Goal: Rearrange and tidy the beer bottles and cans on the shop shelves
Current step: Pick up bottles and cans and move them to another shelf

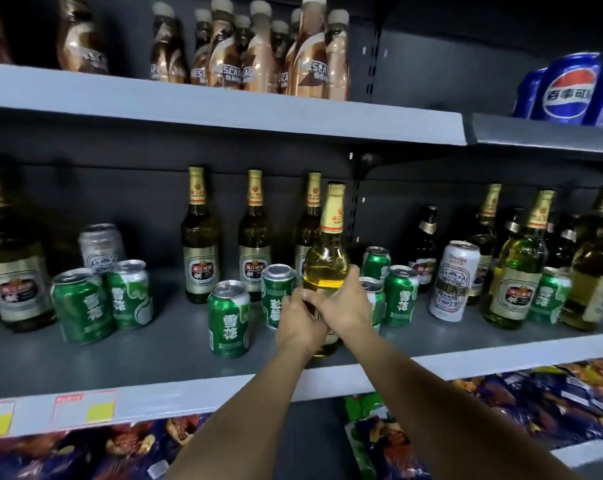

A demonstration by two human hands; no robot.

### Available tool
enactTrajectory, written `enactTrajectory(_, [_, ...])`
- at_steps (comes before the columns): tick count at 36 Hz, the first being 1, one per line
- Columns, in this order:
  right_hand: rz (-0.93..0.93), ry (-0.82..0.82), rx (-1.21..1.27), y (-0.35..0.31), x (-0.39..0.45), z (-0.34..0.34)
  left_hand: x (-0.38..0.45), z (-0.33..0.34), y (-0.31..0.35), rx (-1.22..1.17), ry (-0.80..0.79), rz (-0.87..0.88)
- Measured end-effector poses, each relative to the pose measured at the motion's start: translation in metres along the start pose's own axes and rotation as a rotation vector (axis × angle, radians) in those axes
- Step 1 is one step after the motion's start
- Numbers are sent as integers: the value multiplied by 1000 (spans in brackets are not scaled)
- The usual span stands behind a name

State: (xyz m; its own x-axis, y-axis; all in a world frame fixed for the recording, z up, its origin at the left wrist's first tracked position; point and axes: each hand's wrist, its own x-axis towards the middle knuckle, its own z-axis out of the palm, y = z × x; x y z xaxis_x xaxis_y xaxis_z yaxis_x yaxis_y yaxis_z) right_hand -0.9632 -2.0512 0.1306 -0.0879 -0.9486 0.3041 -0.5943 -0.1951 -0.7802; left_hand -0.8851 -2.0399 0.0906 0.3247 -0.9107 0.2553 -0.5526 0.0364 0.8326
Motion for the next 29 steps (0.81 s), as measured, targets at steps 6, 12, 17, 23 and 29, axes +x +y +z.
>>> enactTrajectory(6, [-10,13,-19,0,0,2,-7,0,7,-8,4,-38])
enactTrajectory(12, [-6,28,20,-2,-3,4,-33,-21,-4,159,89,14])
enactTrajectory(17, [-37,262,115,-13,-21,6,-54,-57,-19,318,224,86])
enactTrajectory(23, [-369,428,169,-49,-55,17,-68,-117,-43,348,362,57])
enactTrajectory(29, [-653,288,124,-113,-91,62,-83,-198,-83,365,439,2])
